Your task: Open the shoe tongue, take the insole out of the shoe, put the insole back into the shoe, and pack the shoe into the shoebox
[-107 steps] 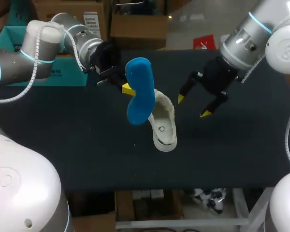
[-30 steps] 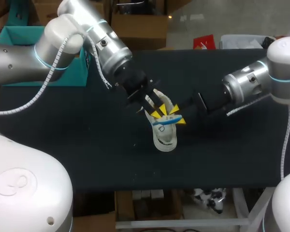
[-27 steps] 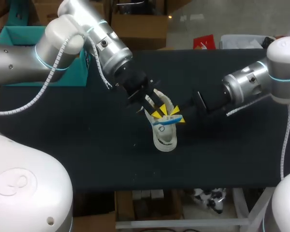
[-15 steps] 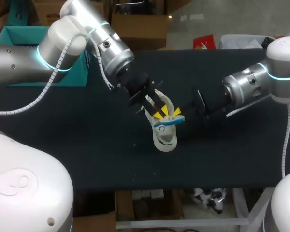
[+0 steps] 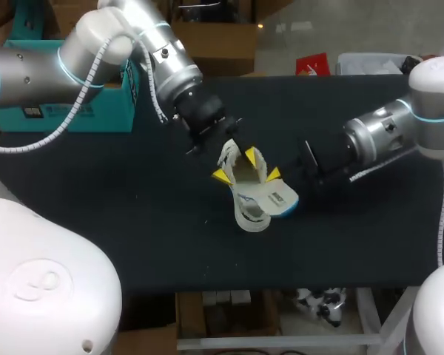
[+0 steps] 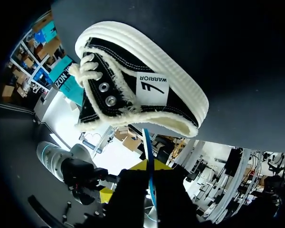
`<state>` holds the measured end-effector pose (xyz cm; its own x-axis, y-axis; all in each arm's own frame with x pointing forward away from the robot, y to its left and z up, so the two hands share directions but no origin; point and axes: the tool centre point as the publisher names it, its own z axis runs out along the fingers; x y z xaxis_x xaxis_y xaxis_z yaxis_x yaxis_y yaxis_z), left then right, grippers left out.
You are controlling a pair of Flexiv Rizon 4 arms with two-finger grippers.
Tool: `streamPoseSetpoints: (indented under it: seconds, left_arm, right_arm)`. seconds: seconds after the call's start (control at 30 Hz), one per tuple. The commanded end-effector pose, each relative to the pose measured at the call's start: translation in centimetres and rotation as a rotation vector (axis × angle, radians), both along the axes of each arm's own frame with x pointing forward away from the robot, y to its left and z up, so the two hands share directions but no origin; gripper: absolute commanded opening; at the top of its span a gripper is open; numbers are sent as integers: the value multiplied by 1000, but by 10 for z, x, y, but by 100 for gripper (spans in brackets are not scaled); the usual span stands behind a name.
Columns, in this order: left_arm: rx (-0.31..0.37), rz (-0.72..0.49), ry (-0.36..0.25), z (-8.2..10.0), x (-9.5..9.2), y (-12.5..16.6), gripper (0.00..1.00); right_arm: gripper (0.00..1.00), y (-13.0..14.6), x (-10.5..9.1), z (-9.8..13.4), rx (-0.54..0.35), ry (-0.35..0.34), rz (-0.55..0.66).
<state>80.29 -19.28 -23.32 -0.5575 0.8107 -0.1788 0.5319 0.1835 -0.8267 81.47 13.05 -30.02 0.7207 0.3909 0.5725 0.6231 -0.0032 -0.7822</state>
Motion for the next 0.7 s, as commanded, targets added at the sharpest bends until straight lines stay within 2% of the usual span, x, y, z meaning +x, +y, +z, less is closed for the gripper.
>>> streamPoseSetpoints:
  seconds: [0.03,0.23,0.4,0.7]
  left_arm:
    - [53,17,1,6,19,16,100]
    - [111,97,9,1,45,34,100]
    - [143,132,15,-5,58,46,100]
    - [164,85,14,-5,64,57,100]
  right_arm:
    - [0,-1,-1,-5,5,1,5]
    - [0,-4,-5,-8,7,9,1]
    - [0,-6,-6,-10,10,19,-2]
    - [0,-7,-7,-11,21,22,-8]
